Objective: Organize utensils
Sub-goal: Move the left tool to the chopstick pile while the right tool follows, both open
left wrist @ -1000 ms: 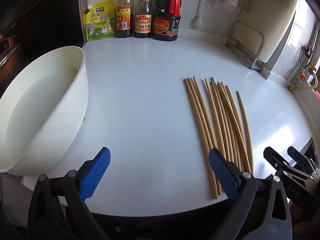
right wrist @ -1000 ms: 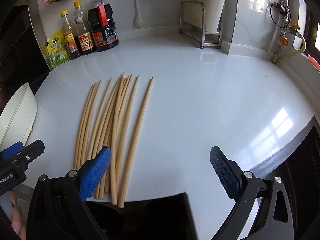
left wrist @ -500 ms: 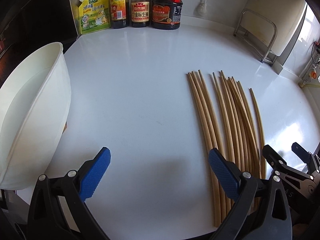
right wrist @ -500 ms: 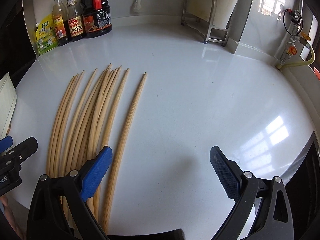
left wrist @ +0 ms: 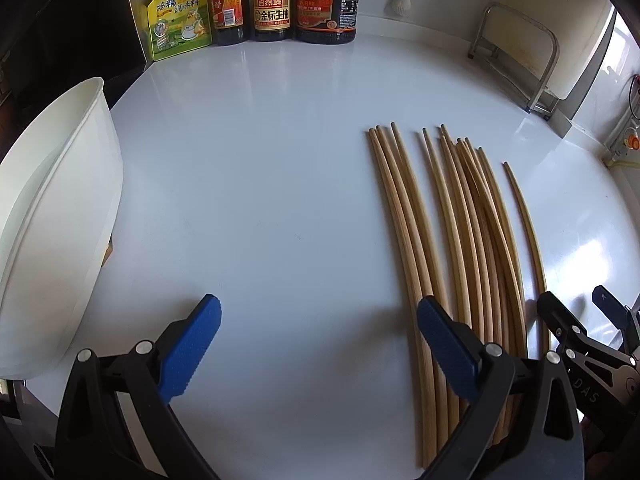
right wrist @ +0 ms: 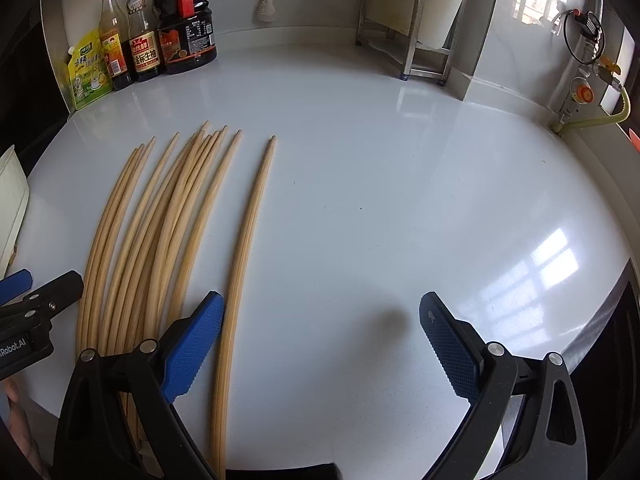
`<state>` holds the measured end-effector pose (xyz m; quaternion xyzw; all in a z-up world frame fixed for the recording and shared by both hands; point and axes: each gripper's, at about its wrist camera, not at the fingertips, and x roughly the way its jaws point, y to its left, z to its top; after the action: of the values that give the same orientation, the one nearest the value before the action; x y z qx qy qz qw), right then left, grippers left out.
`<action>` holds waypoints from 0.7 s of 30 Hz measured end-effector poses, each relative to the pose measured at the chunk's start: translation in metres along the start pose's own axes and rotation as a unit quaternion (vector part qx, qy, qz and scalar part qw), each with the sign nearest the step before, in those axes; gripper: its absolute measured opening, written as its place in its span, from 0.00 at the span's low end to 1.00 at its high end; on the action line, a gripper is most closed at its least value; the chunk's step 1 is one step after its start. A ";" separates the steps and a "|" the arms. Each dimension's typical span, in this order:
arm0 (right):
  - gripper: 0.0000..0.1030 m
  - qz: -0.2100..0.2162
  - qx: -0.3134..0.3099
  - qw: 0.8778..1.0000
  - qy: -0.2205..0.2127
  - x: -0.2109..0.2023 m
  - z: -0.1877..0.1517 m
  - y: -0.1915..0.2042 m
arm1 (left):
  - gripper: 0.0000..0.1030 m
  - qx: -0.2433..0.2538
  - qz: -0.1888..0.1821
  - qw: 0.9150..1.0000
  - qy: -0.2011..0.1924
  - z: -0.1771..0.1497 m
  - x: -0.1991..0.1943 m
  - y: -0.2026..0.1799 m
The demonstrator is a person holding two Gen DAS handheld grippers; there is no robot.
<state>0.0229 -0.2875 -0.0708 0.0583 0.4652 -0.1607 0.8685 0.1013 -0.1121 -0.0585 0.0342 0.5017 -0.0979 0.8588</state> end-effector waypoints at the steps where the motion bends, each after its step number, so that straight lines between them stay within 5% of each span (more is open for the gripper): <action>1: 0.91 0.001 0.001 1.000 0.000 0.000 0.000 -0.001 | 0.94 0.001 0.001 1.000 0.000 0.000 0.000 -0.001; 17: 0.91 0.004 -0.007 1.000 -0.020 0.000 -0.005 0.003 | 0.95 0.009 0.020 1.000 0.003 0.003 0.008 -0.002; 19: 0.87 0.005 -0.011 1.000 -0.025 -0.001 -0.005 0.004 | 0.93 0.016 0.018 1.000 0.002 0.003 0.007 -0.003; 21: 0.78 0.015 -0.017 0.999 -0.029 -0.003 -0.005 0.007 | 0.76 0.024 0.008 1.000 -0.005 0.002 0.004 -0.006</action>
<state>0.0197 -0.2789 -0.0716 0.0459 0.4420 -0.1411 0.8847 0.1039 -0.1189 -0.0603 0.0578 0.4950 -0.1033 0.8608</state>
